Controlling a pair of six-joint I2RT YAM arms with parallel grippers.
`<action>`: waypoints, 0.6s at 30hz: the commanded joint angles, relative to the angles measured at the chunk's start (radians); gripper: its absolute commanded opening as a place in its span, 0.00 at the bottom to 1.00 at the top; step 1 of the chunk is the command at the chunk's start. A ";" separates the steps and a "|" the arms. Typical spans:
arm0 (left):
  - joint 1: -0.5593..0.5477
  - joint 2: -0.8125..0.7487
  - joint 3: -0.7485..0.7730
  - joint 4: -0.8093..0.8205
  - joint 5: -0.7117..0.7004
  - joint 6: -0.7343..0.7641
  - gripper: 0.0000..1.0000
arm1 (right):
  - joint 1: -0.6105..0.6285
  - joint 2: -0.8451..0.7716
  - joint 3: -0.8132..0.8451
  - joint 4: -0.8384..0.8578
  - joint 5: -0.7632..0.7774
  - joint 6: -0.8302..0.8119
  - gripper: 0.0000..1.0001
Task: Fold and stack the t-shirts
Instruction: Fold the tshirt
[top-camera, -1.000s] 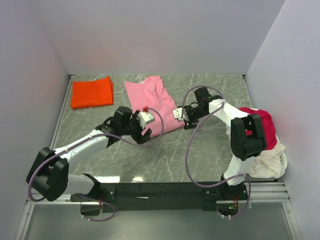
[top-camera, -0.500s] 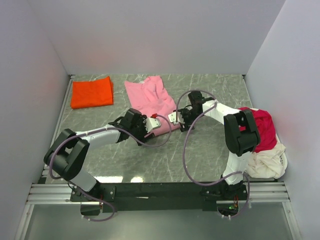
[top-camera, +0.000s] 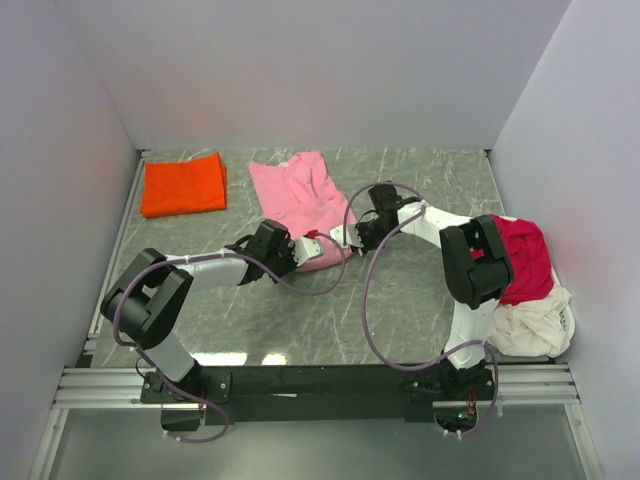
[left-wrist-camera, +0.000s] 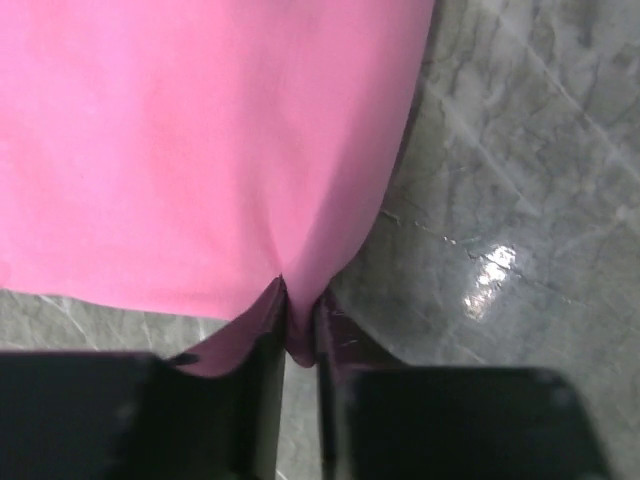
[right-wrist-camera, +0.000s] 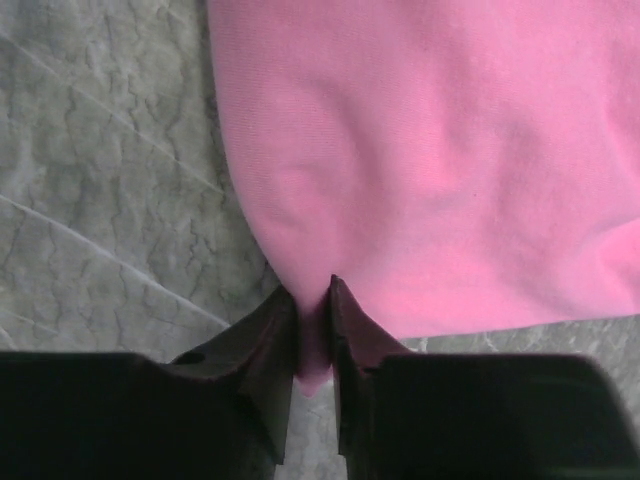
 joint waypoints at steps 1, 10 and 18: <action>-0.003 0.022 0.015 0.009 -0.003 0.005 0.12 | 0.007 -0.006 0.021 -0.022 0.009 0.006 0.11; -0.085 -0.107 -0.008 -0.174 0.181 -0.024 0.01 | 0.004 -0.204 -0.155 -0.163 -0.031 -0.016 0.00; -0.376 -0.260 -0.056 -0.292 0.276 -0.152 0.00 | 0.009 -0.618 -0.496 -0.410 -0.027 -0.034 0.00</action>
